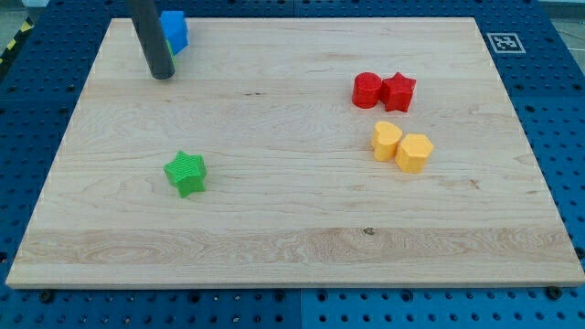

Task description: Slightly push the green start towards the green circle

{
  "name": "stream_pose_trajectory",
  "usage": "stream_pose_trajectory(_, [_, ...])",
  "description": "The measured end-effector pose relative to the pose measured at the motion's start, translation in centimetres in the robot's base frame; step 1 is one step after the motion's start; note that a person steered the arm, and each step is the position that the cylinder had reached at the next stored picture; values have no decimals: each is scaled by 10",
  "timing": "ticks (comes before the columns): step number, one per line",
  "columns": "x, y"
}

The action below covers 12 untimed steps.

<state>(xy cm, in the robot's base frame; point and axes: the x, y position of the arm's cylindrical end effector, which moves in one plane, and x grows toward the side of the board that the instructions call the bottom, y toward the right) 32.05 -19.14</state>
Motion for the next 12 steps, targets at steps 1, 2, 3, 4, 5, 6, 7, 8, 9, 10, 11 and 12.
stream_pose_trajectory(1, [24, 18])
stream_pose_trajectory(2, [32, 21])
stream_pose_trajectory(3, [37, 25])
stream_pose_trajectory(4, [44, 31])
stream_pose_trajectory(5, [44, 32])
stream_pose_trajectory(6, [45, 46])
stream_pose_trajectory(7, [66, 83])
stream_pose_trajectory(8, [80, 102])
stream_pose_trajectory(9, [87, 105])
stream_pose_trajectory(10, [109, 115])
stream_pose_trajectory(11, [117, 116])
stream_pose_trajectory(12, [117, 116])
